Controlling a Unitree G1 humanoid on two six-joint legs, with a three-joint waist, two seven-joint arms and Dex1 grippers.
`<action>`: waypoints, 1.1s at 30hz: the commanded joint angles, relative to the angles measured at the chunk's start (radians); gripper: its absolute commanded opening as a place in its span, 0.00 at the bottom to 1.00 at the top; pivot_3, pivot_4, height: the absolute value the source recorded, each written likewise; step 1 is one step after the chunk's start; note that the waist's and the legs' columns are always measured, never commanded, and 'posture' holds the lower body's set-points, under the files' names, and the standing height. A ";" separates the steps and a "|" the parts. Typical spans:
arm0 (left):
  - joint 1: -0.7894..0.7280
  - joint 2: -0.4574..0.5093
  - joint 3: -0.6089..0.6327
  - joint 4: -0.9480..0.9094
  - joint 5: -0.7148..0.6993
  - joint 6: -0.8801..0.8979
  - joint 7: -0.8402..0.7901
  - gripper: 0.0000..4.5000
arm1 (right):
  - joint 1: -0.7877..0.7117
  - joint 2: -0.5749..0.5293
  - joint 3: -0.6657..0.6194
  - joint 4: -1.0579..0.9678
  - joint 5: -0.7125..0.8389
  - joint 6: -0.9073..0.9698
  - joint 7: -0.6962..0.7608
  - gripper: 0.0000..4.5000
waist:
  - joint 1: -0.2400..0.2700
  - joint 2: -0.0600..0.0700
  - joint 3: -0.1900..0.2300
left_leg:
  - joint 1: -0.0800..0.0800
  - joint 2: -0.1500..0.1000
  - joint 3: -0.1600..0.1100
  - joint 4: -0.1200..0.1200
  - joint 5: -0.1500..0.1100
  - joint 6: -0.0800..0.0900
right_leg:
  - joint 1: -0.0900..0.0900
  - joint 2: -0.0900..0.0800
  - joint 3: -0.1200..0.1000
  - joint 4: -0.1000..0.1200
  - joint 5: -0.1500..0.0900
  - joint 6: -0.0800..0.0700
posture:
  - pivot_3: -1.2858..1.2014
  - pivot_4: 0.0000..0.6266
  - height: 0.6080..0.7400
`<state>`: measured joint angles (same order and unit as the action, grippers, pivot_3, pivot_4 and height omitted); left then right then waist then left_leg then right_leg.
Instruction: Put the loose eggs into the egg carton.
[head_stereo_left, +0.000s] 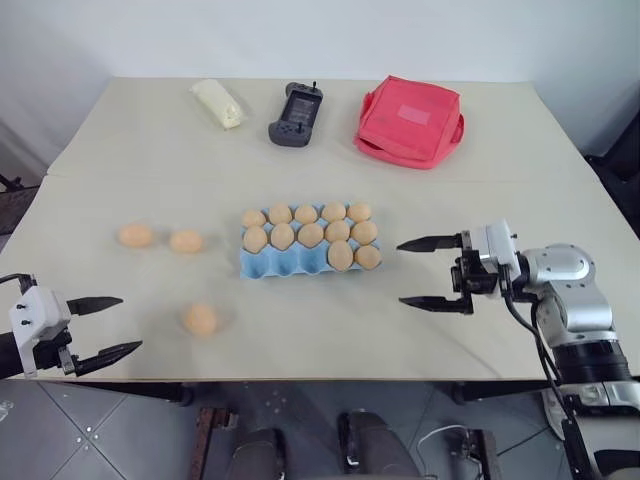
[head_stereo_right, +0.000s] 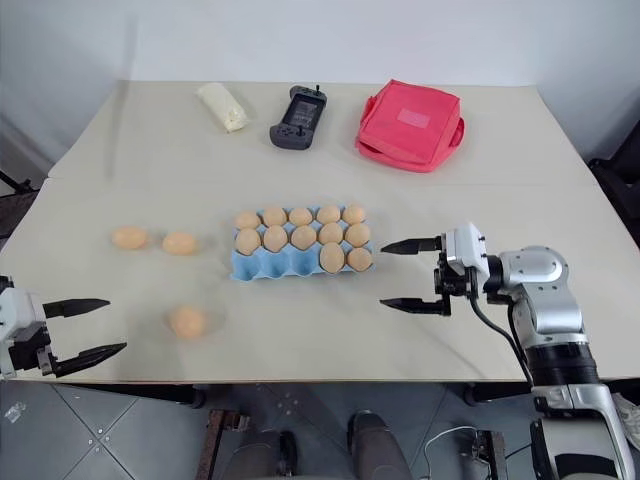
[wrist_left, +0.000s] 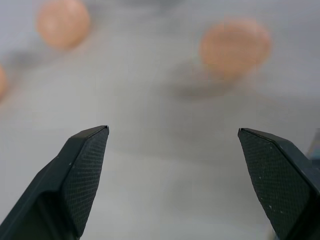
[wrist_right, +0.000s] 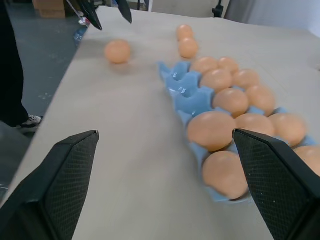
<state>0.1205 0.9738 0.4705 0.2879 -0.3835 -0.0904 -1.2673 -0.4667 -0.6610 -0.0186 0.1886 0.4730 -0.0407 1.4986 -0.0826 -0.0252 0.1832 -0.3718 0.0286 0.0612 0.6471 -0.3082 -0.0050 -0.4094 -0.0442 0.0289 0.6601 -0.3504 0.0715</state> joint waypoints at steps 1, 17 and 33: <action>-0.019 -0.019 -0.037 -0.041 -0.003 -0.004 -0.004 0.98 | 0.026 -0.019 -0.022 -0.067 0.039 0.014 0.027 1.00 | 0.003 0.000 0.000 | 0.000 0.000 0.000 0.000 0.000 0.000 | 0.000 0.000 0.000 0.000 0.000 0.000 | 0.52 0.24 1.00; -0.226 -0.229 -0.275 -0.063 0.087 0.055 0.184 0.98 | 0.105 0.071 0.020 -0.125 0.038 0.000 -0.028 1.00 | 0.028 0.000 0.000 | 0.000 -0.001 0.001 0.004 0.000 0.000 | 0.001 -0.001 0.000 0.002 0.000 0.001 | 0.52 0.24 1.00; -0.302 -0.327 -0.301 -0.068 0.081 0.104 0.292 0.46 | 0.123 0.095 0.030 -0.159 0.034 0.010 -0.083 1.00 | 0.027 0.000 0.000 | 0.000 -0.001 0.001 0.006 0.001 0.001 | 0.002 -0.001 0.000 0.003 0.001 0.001 | 0.52 0.24 1.00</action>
<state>-0.1866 0.6392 0.1663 0.2434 -0.2920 -0.0011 -0.9767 -0.3421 -0.5685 0.0215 0.0700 0.4958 -0.0280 1.4246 -0.0555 -0.0255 0.1830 -0.3714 0.0277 0.0617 0.6525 -0.3077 -0.0043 -0.4079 -0.0447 0.0290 0.6638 -0.3497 0.0726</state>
